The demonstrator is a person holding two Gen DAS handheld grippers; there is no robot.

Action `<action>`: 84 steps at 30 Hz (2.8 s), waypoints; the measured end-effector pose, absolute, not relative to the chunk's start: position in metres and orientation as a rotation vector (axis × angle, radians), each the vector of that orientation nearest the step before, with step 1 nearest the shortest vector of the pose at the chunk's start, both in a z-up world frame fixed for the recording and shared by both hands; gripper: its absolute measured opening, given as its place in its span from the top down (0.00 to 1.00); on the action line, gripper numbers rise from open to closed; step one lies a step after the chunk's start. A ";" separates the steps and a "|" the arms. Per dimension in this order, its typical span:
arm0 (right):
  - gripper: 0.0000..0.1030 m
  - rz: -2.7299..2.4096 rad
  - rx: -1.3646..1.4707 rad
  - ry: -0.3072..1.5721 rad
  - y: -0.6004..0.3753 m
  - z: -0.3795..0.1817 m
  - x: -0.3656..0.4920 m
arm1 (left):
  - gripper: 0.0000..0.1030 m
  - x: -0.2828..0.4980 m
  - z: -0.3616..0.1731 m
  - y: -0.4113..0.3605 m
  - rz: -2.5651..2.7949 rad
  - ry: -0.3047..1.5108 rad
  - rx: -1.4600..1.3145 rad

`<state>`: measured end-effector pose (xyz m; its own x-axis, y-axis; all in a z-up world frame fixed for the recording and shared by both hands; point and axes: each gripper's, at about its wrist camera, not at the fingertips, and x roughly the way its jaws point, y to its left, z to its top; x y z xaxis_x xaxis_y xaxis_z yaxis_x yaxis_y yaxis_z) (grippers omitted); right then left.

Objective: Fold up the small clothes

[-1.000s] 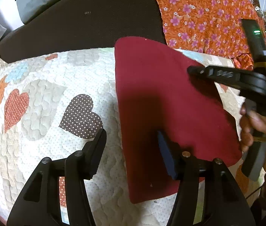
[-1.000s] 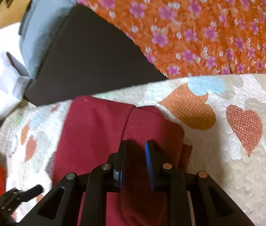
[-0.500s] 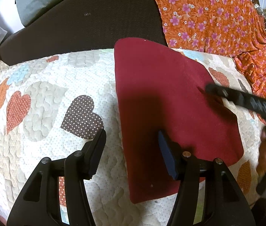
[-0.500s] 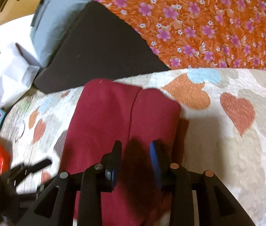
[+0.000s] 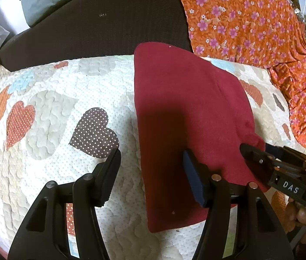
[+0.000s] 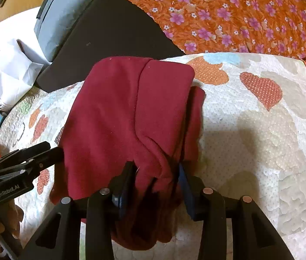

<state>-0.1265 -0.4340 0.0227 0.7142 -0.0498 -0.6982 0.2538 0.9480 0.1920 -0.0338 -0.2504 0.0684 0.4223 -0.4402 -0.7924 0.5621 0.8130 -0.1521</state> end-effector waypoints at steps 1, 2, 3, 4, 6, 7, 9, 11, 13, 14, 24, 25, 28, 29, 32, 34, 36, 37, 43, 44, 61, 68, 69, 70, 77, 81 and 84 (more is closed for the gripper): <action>0.61 -0.168 0.288 0.754 -0.433 0.025 -0.129 | 0.42 -0.034 0.069 -0.250 -0.629 0.945 0.136; 0.61 -0.163 0.295 0.743 -0.432 0.027 -0.131 | 0.42 -0.033 0.071 -0.248 -0.631 0.943 0.122; 0.61 -0.161 0.309 0.725 -0.432 0.030 -0.135 | 0.42 -0.033 0.072 -0.248 -0.633 0.943 0.115; 0.61 -0.161 0.321 0.711 -0.432 0.031 -0.138 | 0.42 -0.032 0.073 -0.248 -0.635 0.943 0.108; 0.56 -0.157 0.357 0.684 -0.436 0.033 -0.140 | 0.42 -0.031 0.074 -0.248 -0.638 0.947 0.102; 0.56 -0.156 0.365 0.687 -0.437 0.033 -0.138 | 0.42 -0.031 0.073 -0.248 -0.638 0.949 0.100; 0.56 -0.155 0.377 0.692 -0.439 0.033 -0.137 | 0.42 -0.030 0.073 -0.249 -0.639 0.955 0.095; 0.54 -0.149 0.387 0.682 -0.441 0.032 -0.136 | 0.42 -0.028 0.073 -0.249 -0.643 0.959 0.083; 0.51 -0.145 0.406 0.659 -0.446 0.031 -0.136 | 0.42 -0.025 0.073 -0.248 -0.651 0.964 0.055; 0.50 -0.147 0.416 0.654 -0.449 0.030 -0.135 | 0.40 -0.024 0.073 -0.247 -0.657 0.969 0.041; 0.35 -0.068 0.531 0.624 -0.476 0.012 -0.126 | 0.32 0.000 0.055 -0.252 -0.759 1.085 -0.123; 0.34 -0.057 0.541 0.623 -0.479 0.011 -0.124 | 0.32 0.002 0.052 -0.254 -0.777 1.100 -0.132; 0.31 -0.015 0.584 0.628 -0.487 0.004 -0.117 | 0.31 0.009 0.047 -0.256 -0.803 1.129 -0.149; 0.28 -0.009 0.607 0.632 -0.490 0.002 -0.115 | 0.30 0.012 0.045 -0.256 -0.811 1.133 -0.162; 0.26 0.019 0.644 0.612 -0.496 -0.002 -0.109 | 0.22 0.018 0.037 -0.259 -0.814 1.159 -0.196; 0.25 0.028 0.639 0.605 -0.495 -0.002 -0.104 | 0.21 0.021 0.030 -0.260 -0.818 1.172 -0.208; 0.22 0.033 0.641 0.600 -0.495 -0.003 -0.097 | 0.19 0.023 0.024 -0.262 -0.831 1.171 -0.228; 0.22 0.036 0.643 0.595 -0.495 -0.002 -0.094 | 0.18 0.023 0.023 -0.262 -0.835 1.167 -0.231; 0.44 0.007 0.598 0.593 -0.486 0.004 -0.089 | 0.28 0.018 0.024 -0.264 -0.884 1.133 -0.223; 0.51 -0.002 0.584 0.588 -0.483 0.007 -0.091 | 0.31 0.015 0.027 -0.265 -0.880 1.114 -0.202; 0.61 0.123 0.514 0.586 -0.387 0.044 -0.178 | 0.48 -0.099 0.096 -0.176 -0.789 1.044 -0.126; 0.51 0.077 0.438 0.795 -0.348 -0.006 -0.195 | 0.42 -0.143 0.052 -0.139 -0.664 1.179 -0.060; 0.49 0.051 0.419 0.797 -0.348 -0.008 -0.199 | 0.41 -0.148 0.050 -0.137 -0.653 1.170 -0.035; 0.49 0.043 0.421 0.777 -0.349 -0.004 -0.206 | 0.41 -0.154 0.055 -0.135 -0.647 1.133 -0.011; 0.60 -0.008 0.240 0.647 -0.334 0.057 -0.234 | 0.41 -0.163 0.083 -0.127 -0.535 0.951 0.062; 0.68 0.022 0.197 0.664 -0.317 0.059 -0.210 | 0.41 -0.141 0.084 -0.139 -0.477 0.930 0.061; 0.69 0.017 0.198 0.697 -0.314 0.047 -0.187 | 0.41 -0.128 0.074 -0.145 -0.448 0.931 0.062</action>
<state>-0.1868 -0.3142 0.0466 0.7677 0.0815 -0.6356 0.0508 0.9810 0.1871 -0.1280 -0.1445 0.0744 0.5124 -0.3459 -0.7860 0.3983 0.9066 -0.1394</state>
